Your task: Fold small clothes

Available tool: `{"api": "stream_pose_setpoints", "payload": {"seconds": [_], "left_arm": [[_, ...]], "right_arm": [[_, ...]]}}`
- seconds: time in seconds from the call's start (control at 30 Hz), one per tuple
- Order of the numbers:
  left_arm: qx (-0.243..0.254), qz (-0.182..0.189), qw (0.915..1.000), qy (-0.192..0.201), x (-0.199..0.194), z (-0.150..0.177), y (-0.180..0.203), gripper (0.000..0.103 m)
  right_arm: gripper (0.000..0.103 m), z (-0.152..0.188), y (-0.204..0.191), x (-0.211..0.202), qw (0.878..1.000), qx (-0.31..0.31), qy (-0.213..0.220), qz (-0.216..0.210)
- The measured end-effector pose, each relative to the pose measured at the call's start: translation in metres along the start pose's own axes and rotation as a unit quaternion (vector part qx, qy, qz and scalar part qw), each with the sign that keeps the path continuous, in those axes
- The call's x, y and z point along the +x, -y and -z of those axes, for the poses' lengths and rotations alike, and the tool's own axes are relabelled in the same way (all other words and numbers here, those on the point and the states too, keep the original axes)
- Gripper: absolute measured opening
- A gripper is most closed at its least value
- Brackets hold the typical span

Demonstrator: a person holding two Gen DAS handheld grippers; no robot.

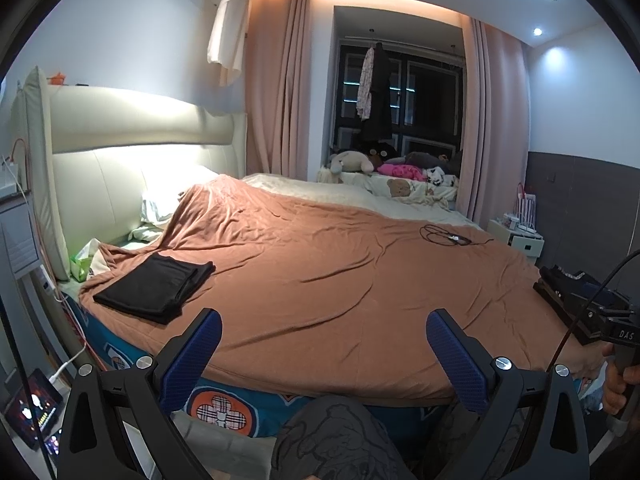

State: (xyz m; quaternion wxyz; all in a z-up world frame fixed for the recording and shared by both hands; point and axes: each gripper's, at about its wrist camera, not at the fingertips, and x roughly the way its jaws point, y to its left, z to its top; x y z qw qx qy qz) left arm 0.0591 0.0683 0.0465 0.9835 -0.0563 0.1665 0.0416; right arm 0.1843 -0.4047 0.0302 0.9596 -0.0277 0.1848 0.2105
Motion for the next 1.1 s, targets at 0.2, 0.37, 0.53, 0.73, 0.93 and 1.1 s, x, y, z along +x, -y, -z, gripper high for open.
{"api": "stream_pose_setpoints", "payload": {"seconds": [0.2, 0.37, 0.53, 0.73, 0.93, 1.1], "left_arm": [[0.0, 0.002, 1.0, 0.001, -0.002, 0.0, 0.001, 0.103], [0.0, 0.001, 1.0, 0.003, -0.003, 0.0, 0.001, 0.103], [0.0, 0.002, 1.0, 0.003, -0.004, -0.001, 0.003, 0.103], [0.002, 0.007, 1.0, 0.006, -0.009, -0.004, 0.007, 0.103], [0.004, 0.009, 0.9999, 0.01, -0.014, -0.006, 0.01, 0.103], [0.003, 0.014, 0.9998, 0.015, -0.021, -0.008, 0.011, 0.103]], "right_arm": [[0.103, 0.0, 0.001, -0.001, 1.0, -0.001, 0.001, 0.001], [0.103, 0.0, 0.001, -0.003, 1.0, -0.002, 0.003, 0.002], [0.103, 0.001, 0.001, -0.005, 1.0, -0.003, 0.004, 0.002], [0.103, 0.001, 0.003, -0.007, 1.0, -0.003, 0.007, 0.004], [0.103, 0.001, 0.001, -0.009, 1.0, -0.004, 0.011, 0.007], [0.103, 0.004, 0.003, -0.014, 1.0, -0.001, 0.015, 0.009]]}}
